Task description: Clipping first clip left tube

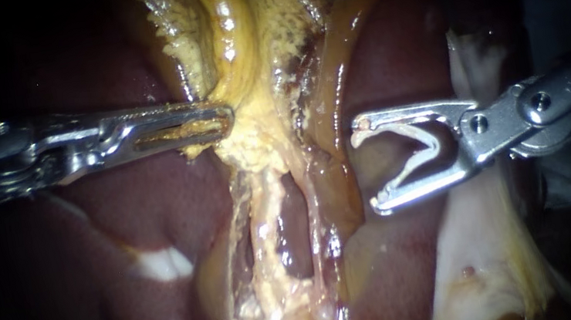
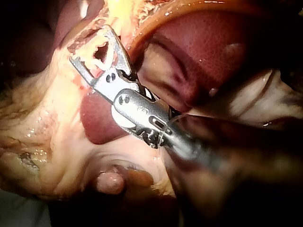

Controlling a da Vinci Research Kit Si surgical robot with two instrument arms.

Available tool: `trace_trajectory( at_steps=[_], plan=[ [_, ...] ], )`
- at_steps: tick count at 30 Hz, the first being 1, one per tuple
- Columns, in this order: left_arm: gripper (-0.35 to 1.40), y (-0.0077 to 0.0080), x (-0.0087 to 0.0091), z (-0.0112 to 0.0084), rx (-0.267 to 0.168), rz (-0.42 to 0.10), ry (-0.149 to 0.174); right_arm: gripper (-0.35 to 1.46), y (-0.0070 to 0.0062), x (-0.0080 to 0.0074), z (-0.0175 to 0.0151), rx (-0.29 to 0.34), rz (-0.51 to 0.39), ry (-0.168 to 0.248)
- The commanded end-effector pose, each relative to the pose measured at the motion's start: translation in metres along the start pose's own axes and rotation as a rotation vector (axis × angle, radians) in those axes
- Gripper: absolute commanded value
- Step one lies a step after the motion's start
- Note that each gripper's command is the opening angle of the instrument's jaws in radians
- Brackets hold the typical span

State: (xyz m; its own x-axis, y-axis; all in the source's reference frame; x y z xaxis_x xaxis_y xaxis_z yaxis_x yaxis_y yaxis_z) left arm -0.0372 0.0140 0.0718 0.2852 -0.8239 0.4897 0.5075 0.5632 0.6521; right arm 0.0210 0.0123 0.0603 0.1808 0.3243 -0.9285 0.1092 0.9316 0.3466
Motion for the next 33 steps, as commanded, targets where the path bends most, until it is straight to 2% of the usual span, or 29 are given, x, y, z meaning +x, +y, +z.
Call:
trace_trajectory(
  at_steps=[1,8,11,15,20,22,29,33],
  plan=[
    [-0.35,0.0000,0.0000,0.0000,0.001,-0.001,0.000,0.58,0.0000,0.0000,0.0000,0.000,0.000,0.000],
    [-0.35,-0.0001,0.0000,0.0000,0.001,-0.007,0.000,0.58,-0.0002,0.0000,0.0000,0.002,0.004,0.000],
    [-0.35,-0.0001,0.0000,-0.0001,0.002,-0.006,0.004,0.58,-0.0005,-0.0003,0.0002,0.003,0.037,0.005],
    [-0.35,-0.0005,-0.0002,-0.0010,0.006,-0.013,0.006,0.58,-0.0012,-0.0012,0.0008,0.015,0.111,-0.014],
    [-0.35,-0.0016,-0.0016,-0.0030,0.016,-0.021,0.011,0.57,-0.0023,-0.0031,0.0027,0.047,0.255,-0.032],
    [-0.35,-0.0017,-0.0024,-0.0039,0.008,-0.025,0.010,0.57,-0.0025,-0.0039,0.0038,0.054,0.300,-0.036],
    [-0.35,0.0002,-0.0053,-0.0063,-0.014,-0.048,-0.045,0.56,-0.0029,-0.0073,0.0081,0.071,0.400,-0.087],
    [-0.35,0.0009,-0.0067,-0.0079,-0.027,-0.047,-0.067,0.55,-0.0028,-0.0100,0.0109,0.073,0.451,-0.122]
  ],
)
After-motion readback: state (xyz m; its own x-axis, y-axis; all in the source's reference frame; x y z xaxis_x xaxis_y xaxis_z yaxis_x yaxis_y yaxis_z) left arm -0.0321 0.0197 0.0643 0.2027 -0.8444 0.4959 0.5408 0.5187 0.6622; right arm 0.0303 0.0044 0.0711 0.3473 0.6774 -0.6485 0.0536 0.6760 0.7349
